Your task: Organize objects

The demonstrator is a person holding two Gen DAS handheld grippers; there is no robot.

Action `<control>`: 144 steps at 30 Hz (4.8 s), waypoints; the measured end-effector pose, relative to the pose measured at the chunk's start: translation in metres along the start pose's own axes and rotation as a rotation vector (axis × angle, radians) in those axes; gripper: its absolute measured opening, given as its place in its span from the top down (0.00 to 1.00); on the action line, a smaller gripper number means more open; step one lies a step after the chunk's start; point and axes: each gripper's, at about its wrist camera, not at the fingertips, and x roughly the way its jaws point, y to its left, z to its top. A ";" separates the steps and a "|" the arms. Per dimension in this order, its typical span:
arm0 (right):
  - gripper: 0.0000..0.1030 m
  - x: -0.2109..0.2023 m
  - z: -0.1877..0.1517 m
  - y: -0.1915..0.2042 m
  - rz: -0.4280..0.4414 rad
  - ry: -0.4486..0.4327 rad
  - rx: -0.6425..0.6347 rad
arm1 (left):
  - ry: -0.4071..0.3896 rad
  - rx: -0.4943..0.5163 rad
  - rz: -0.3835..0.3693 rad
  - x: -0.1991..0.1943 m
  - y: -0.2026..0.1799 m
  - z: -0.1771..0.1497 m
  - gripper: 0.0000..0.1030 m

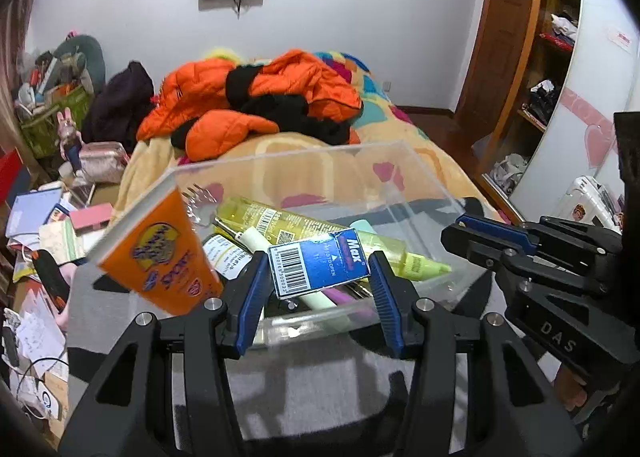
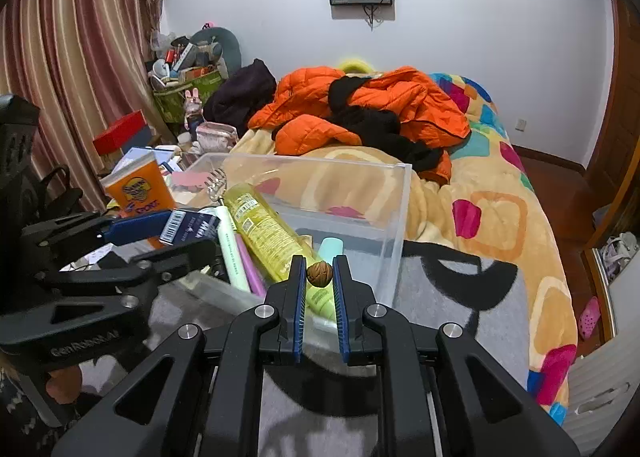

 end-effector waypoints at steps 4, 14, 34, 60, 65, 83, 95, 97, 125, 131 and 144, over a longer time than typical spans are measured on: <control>0.89 0.016 0.005 0.001 -0.016 0.025 -0.012 | 0.027 -0.004 -0.004 0.017 0.001 0.002 0.52; 0.88 0.039 0.008 0.001 -0.023 0.060 -0.025 | 0.031 0.015 -0.013 0.034 0.001 0.006 0.51; 0.80 0.037 0.009 -0.001 -0.008 0.060 -0.011 | 0.012 0.003 -0.023 0.026 0.006 0.006 0.42; 0.40 -0.057 -0.021 0.027 0.011 -0.096 -0.027 | -0.092 0.022 -0.009 -0.064 0.021 -0.037 0.15; 0.27 -0.059 -0.033 0.027 0.010 -0.106 -0.005 | -0.106 0.017 0.009 -0.070 0.022 -0.049 0.12; 0.27 -0.054 -0.049 0.029 0.012 -0.075 0.008 | -0.114 0.004 -0.016 -0.073 0.017 -0.066 0.11; 0.27 -0.057 -0.051 0.036 0.016 -0.073 -0.004 | -0.123 0.016 -0.019 -0.076 0.014 -0.068 0.10; 0.27 -0.057 -0.050 0.037 0.017 -0.074 -0.005 | -0.127 0.021 -0.021 -0.077 0.012 -0.068 0.09; 0.27 -0.061 -0.049 0.038 0.020 -0.080 -0.003 | -0.135 0.014 -0.023 -0.081 0.010 -0.069 0.09; 0.27 -0.061 -0.049 0.038 0.021 -0.080 -0.001 | -0.126 0.026 -0.025 -0.080 0.009 -0.069 0.09; 0.24 -0.061 -0.049 0.039 0.020 -0.080 -0.001 | -0.116 0.029 -0.033 -0.078 0.009 -0.070 0.09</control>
